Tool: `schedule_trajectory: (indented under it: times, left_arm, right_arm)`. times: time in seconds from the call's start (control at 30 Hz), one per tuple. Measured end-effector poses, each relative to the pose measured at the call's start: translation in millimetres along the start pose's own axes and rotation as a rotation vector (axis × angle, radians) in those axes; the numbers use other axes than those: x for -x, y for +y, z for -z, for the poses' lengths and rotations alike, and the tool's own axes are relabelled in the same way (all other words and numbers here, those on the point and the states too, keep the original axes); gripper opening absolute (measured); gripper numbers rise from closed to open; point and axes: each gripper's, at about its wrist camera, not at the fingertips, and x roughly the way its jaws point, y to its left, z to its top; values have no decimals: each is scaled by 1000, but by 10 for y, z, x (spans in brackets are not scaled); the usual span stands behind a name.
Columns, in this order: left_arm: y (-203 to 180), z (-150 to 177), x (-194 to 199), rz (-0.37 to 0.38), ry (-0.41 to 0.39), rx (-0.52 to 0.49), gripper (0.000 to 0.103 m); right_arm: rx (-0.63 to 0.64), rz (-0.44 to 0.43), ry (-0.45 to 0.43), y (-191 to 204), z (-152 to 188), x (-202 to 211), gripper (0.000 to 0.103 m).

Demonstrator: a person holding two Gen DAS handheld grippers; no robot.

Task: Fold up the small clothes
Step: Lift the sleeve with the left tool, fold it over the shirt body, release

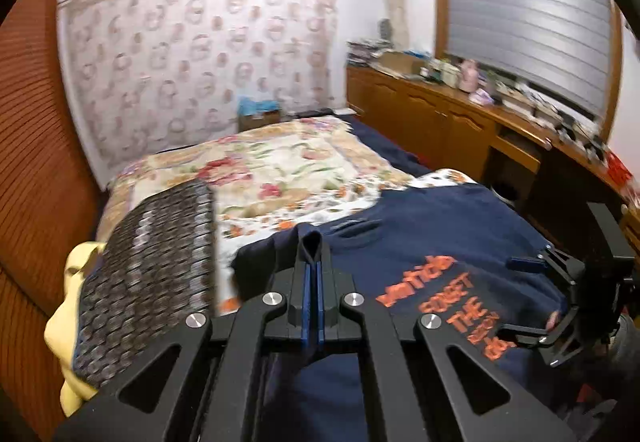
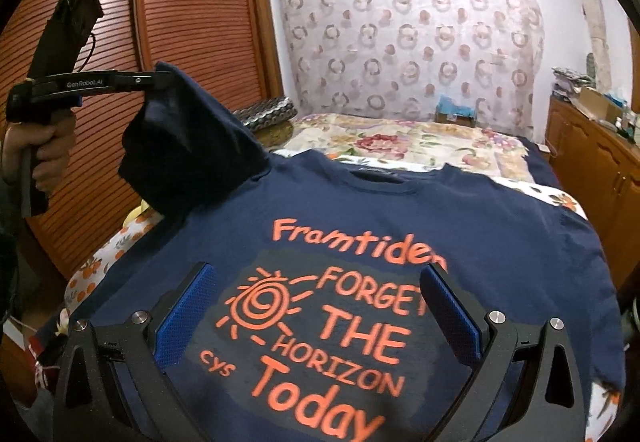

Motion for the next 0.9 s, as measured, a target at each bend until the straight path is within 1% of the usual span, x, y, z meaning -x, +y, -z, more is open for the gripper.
schedule_trajectory:
  times: [0.13, 0.17, 0.2, 0.27, 0.3, 0.33, 0.37, 0.4, 0.47, 0.53, 0.63, 0.7, 0.73, 0.77, 0.83, 0.9]
  left_arm:
    - [-273, -78, -148, 16, 17, -29, 5]
    - [-321, -70, -183, 14, 31, -39, 13]
    - [-342, -58, -197, 16, 34, -41, 28]
    - [-340, 8, -197, 40, 28, -35, 44]
    - [-321, 37, -190, 46, 30, -31, 46]
    - [-275, 94, -174, 46, 34, -23, 55]
    - [-282, 115, -169, 39, 34, -16, 69]
    - [-268, 160, -170, 30, 31, -5, 80]
    - [-185, 288, -142, 18, 25, 24, 81]
    - [-77, 461, -160, -2, 52, 47, 81]
    - [28, 726, -251, -52, 94, 57, 81]
    - [61, 911, -322, -74, 127, 64, 81]
    - [72, 979, -362, -75, 141, 68, 81]
    - [75, 1047, -406, -77, 156, 73, 81]
    - [115, 1200, -487, -89, 193, 85, 81]
    - [159, 1318, -554, -100, 224, 92, 81]
  right_arm:
    - [-22, 21, -7, -42, 51, 38, 101]
    - [-27, 25, -6, -33, 58, 42, 101]
    - [-32, 28, -4, -27, 62, 47, 101]
    - [-38, 37, -2, -14, 79, 58, 101]
    - [-37, 43, -1, 7, 60, 64, 101]
    - [-36, 48, 1, 26, 31, 74, 101]
    - [-35, 53, 2, 47, 27, 69, 101]
    - [-34, 56, 3, 66, 19, 60, 101]
    - [-30, 55, 6, 122, 3, 24, 101]
    - [-20, 49, 13, 187, -24, -42, 101]
    - [-6, 26, 34, 245, -72, -180, 91]
    - [-1, 10, 50, 234, -147, -300, 78]
    - [6, 3, 59, 268, -165, -365, 75]
    - [17, -9, 73, 336, -182, -450, 68]
    - [33, -42, 108, 406, -213, -608, 60]
    - [53, -65, 156, 475, -238, -785, 56]
